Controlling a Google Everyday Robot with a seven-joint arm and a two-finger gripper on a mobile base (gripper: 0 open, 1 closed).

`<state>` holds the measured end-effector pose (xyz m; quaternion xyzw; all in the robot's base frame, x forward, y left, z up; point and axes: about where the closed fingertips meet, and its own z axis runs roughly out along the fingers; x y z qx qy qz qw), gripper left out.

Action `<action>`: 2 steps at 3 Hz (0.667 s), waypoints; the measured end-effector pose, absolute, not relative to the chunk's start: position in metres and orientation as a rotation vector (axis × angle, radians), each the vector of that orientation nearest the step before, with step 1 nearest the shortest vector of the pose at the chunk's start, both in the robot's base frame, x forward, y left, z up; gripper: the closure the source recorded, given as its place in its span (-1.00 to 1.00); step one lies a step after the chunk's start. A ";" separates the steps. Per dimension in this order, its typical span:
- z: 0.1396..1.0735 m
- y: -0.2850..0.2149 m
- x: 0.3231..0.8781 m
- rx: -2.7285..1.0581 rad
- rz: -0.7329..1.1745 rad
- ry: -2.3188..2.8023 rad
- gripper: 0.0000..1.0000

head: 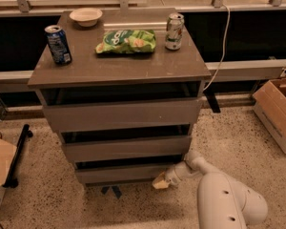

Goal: Close bottom drawer

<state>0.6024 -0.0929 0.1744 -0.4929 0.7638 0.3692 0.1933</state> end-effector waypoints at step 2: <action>0.171 -0.088 0.599 -1.387 1.048 2.143 -0.68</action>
Offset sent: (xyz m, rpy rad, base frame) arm -0.0017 0.0022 -0.0016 0.0015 0.0035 0.0028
